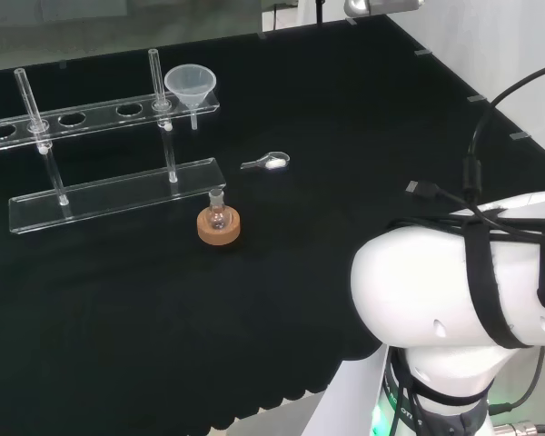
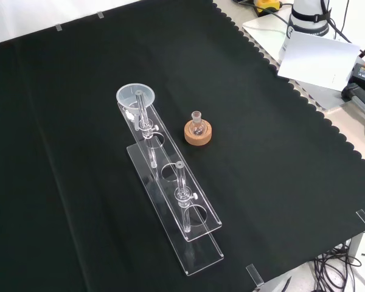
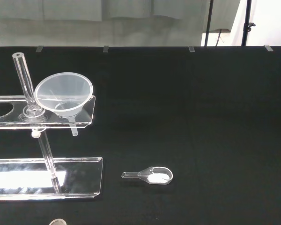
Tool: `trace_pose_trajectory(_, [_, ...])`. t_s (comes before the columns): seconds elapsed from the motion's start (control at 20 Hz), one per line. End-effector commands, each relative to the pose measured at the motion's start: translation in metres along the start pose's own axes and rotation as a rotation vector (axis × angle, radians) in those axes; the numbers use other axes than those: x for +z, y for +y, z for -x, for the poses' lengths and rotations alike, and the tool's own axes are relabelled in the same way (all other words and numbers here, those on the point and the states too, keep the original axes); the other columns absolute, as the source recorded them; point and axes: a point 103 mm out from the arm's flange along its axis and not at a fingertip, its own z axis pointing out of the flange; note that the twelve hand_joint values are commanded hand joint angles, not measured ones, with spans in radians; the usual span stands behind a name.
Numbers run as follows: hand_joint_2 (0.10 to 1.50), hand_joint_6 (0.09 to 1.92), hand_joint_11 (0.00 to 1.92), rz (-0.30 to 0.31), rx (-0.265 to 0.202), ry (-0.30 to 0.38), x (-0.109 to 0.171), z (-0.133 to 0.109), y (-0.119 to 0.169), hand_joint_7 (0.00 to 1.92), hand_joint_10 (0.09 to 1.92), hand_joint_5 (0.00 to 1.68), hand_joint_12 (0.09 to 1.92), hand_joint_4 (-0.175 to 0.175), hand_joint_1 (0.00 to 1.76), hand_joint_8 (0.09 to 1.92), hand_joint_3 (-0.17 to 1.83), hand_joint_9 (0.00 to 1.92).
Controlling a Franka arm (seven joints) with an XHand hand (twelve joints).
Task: Pick up the funnel from the transparent funnel stand.
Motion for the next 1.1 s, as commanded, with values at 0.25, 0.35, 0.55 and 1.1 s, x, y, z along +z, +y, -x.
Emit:
trace_pose_trajectory(0.25, [1.36, 0.09, 0.04, 0.014, 0.004, -0.017, 0.000, -0.020, 0.000, 0.00, 0.64, 0.20, 1.35, 0.015, 0.00, 0.41, 0.05, 0.10])
trace_pose_trajectory(0.35, [1.37, 0.09, 0.04, 0.016, 0.011, -0.044, 0.000, -0.030, 0.000, 0.00, 0.64, 0.20, 1.35, 0.015, 0.00, 0.40, 0.05, 0.11])
trace_pose_trajectory(0.55, [1.37, 0.09, 0.04, 0.004, 0.016, -0.024, 0.001, -0.022, 0.002, 0.00, 0.63, 0.20, 1.35, 0.014, 0.00, 0.41, 0.05, 0.11])
trace_pose_trajectory(1.1, [1.36, 0.09, 0.05, -0.024, 0.046, -0.028, 0.018, -0.002, 0.016, 0.01, 0.63, 0.21, 1.35, 0.014, 0.00, 0.42, 0.06, 0.12])
